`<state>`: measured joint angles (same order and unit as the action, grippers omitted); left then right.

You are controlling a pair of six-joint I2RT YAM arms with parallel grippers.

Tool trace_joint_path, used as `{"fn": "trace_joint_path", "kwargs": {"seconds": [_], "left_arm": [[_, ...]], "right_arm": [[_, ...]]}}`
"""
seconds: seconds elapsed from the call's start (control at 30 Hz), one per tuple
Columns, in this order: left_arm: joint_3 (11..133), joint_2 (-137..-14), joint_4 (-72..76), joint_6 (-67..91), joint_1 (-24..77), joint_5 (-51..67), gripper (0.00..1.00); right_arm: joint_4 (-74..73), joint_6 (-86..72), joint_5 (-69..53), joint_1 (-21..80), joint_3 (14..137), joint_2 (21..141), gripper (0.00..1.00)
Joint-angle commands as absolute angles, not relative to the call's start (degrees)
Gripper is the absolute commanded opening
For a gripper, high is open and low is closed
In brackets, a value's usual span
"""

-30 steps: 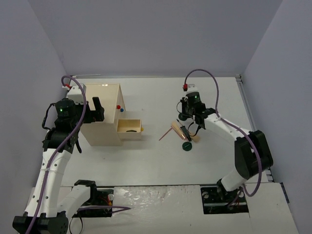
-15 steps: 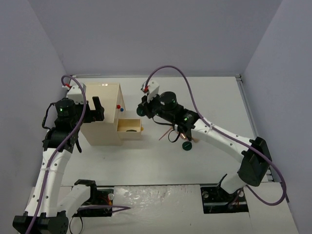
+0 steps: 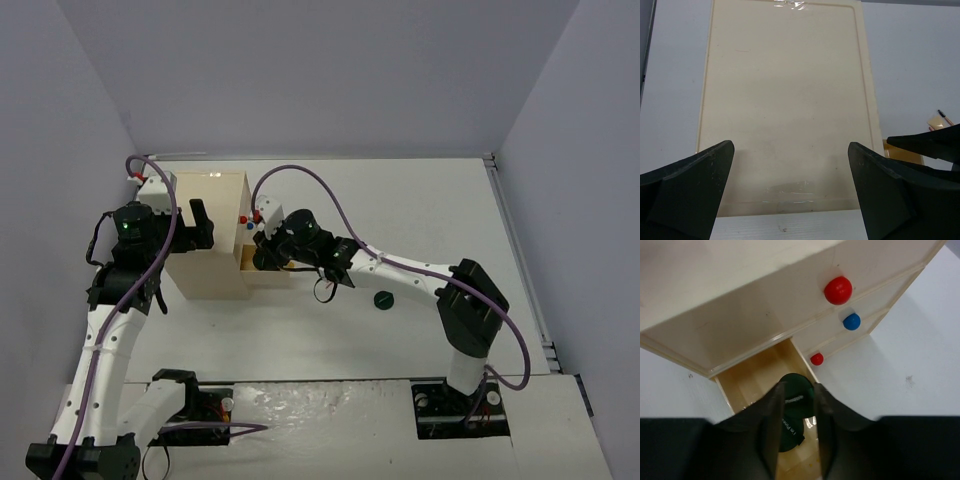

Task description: Organize the makeup

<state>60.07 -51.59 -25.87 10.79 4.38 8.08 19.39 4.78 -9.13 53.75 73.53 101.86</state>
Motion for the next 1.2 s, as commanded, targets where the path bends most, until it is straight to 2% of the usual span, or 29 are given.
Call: {"fn": "trace_joint_path", "kwargs": {"seconds": [0.0,0.1,0.17,0.33,0.47,0.83,1.17], "left_arm": [[61.00,-51.50,-22.32,11.34,4.04,8.77,0.97],[61.08,-51.44,-22.34,11.32,4.04,8.79,0.97],[61.00,-51.42,-22.41,11.34,4.04,8.87,0.97],[61.17,-51.33,-22.51,11.42,4.04,8.79,0.97],[61.26,-51.42,-22.76,11.42,4.12,8.70,0.97],[61.26,-52.26,-22.94,11.45,4.11,8.79,0.97],[61.26,-53.17,-22.94,11.60,4.10,9.20,0.97]], "right_arm": [[22.80,5.58,-9.73,54.38,77.70,99.37,0.41],[21.02,5.43,-7.41,54.40,77.70,97.48,0.59],[19.40,5.31,-3.92,54.39,77.35,95.69,0.63],[11.80,1.32,14.86,53.66,72.00,87.86,0.71],[5.38,-6.32,22.09,52.33,62.74,80.55,0.73],[-4.35,-29.55,21.33,46.02,39.91,67.93,0.66],[-3.41,-30.42,17.24,40.79,36.10,70.88,0.62]]}}
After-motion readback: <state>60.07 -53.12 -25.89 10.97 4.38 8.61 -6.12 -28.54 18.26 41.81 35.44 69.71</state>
